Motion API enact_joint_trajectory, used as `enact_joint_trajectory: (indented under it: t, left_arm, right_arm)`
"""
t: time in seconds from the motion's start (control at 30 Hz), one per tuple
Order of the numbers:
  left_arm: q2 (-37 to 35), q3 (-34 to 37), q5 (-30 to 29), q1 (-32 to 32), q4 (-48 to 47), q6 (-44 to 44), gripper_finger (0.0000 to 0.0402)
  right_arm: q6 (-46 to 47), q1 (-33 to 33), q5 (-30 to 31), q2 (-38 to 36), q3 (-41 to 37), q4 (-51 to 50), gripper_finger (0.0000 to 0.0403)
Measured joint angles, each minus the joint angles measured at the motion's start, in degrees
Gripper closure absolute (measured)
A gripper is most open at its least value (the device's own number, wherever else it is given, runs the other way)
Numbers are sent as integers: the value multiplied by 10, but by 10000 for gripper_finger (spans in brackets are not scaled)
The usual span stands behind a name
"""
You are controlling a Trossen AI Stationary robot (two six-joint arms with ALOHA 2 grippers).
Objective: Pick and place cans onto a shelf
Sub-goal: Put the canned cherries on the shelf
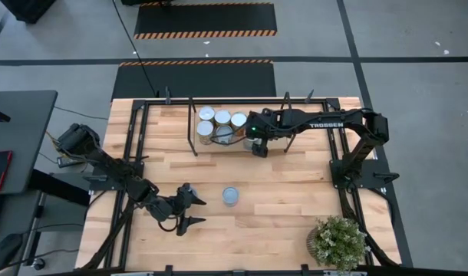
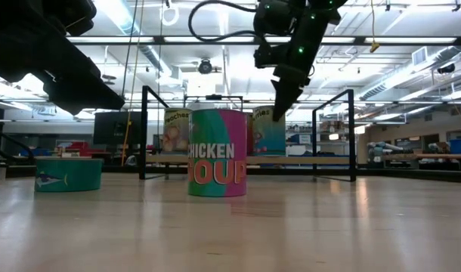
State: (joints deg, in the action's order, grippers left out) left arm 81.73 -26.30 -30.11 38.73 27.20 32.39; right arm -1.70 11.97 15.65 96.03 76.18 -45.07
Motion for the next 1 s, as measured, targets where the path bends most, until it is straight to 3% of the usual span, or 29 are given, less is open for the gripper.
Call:
enact_joint_trajectory:
  t: [0.67, 0.87, 1.0]
  left_arm:
    - [0, 0, 0, 0, 0, 3, 106]
    - [0, 0, 0, 0, 0, 4, 106]
    - [0, 0, 0, 0, 0, 4, 106]
  right_arm:
    - [1, 8, 173, 0, 0, -89, 5]
    - [-31, 39, 169, 0, 0, -74, 17]
    - [-76, 64, 134, 0, 0, -36, 24]
